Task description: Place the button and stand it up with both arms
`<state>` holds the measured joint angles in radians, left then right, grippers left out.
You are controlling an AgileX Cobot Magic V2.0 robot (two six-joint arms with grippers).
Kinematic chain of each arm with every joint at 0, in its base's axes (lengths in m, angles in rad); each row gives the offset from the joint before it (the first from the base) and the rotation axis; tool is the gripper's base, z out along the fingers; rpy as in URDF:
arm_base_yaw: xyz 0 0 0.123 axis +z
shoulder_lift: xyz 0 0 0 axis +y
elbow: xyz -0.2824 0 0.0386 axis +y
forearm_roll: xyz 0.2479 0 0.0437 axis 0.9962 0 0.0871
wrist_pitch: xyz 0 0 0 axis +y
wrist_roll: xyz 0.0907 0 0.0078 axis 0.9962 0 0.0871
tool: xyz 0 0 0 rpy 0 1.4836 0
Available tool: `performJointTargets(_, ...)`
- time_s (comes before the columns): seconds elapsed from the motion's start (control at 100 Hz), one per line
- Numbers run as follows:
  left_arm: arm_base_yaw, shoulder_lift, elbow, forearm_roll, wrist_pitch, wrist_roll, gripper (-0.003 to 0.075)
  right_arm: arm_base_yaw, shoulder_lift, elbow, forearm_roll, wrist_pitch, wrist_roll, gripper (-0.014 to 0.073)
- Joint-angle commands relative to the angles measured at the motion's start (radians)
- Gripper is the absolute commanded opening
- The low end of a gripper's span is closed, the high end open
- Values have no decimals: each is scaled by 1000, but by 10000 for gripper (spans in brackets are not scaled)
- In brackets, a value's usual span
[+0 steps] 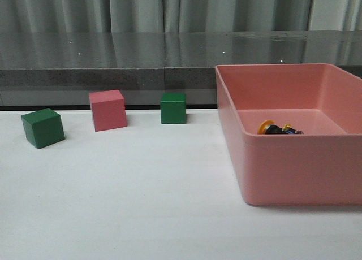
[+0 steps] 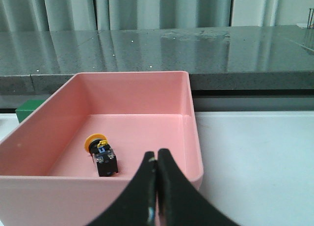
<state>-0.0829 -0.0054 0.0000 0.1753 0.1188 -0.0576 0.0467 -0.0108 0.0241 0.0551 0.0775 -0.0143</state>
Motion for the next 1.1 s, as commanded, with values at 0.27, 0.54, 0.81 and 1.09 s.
performJointTargets(0.27,1,-30,44,1,-79,-11,-20,-4,-20,-23,3,-342,-9,-76)
performJointTargets(0.54,1,-30,44,1,-79,-11,-20,-4,181,-430,3,91,-9,-76)
performJointTargets(0.81,1,-30,44,1,-79,-11,-20,-4,624,-834,113,314,-9,-76)
performJointTargets(1.09,1,-30,44,1,-79,-11,-20,32,1005,-1041,185,330,-95,-76)
